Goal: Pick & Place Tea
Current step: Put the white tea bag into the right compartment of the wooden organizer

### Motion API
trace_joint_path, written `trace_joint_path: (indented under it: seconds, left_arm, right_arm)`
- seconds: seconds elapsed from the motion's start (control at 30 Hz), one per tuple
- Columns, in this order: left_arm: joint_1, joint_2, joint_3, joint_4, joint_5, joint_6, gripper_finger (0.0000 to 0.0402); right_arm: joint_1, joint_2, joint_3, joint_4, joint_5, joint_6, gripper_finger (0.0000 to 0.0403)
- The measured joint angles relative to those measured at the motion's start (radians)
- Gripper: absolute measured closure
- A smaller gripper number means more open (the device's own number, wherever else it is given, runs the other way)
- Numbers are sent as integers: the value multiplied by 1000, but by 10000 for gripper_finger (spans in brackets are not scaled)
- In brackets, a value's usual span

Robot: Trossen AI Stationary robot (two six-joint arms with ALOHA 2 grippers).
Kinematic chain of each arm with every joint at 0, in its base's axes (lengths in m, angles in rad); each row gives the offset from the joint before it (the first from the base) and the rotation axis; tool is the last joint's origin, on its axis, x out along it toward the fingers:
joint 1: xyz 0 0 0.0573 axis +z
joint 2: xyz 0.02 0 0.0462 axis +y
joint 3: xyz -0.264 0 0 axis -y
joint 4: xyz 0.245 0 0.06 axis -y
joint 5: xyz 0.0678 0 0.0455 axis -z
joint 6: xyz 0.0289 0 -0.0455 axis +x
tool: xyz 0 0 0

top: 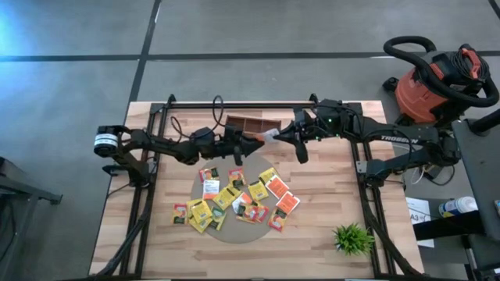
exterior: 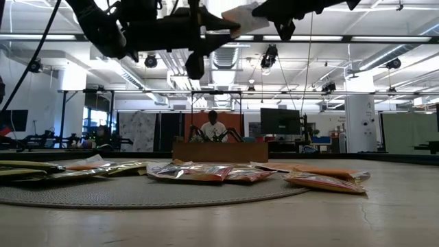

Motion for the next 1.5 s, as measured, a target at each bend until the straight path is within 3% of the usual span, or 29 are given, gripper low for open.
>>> trace_joint_path:
  seconds: [0.1,0.27,0.4,0.57,0.7,0.9,1.2,1.37,1.5]
  left_arm:
    - [-5,-4,-6,-86,-37,-5,286]
    - [-21,-50,-6,-253,-106,-9,264]
    - [-51,-129,-6,-525,-229,-14,264]
    - [-89,-266,-6,-902,-391,-31,264]
    - [-86,-369,-14,-1061,-453,-14,264]
    - [-48,-507,-117,-1113,-455,27,264]
    - [33,-677,-322,-1046,-383,41,264]
    - [70,-736,-395,-985,-336,75,264]
    - [83,-760,-416,-976,-332,110,264]
  right_arm:
    - [-28,0,0,-41,65,-4,394]
    - [-111,7,0,-153,73,-16,394]
    - [-176,57,2,-236,73,-56,394]
    - [-217,235,129,-389,74,-145,394]
    - [-241,422,328,-522,120,-245,394]
    - [-296,688,665,-842,136,-308,394]
    - [-313,984,1069,-1148,153,-362,394]
    - [-312,1113,1230,-1295,174,-362,394]
    - [-311,1154,1282,-1338,179,-337,394]
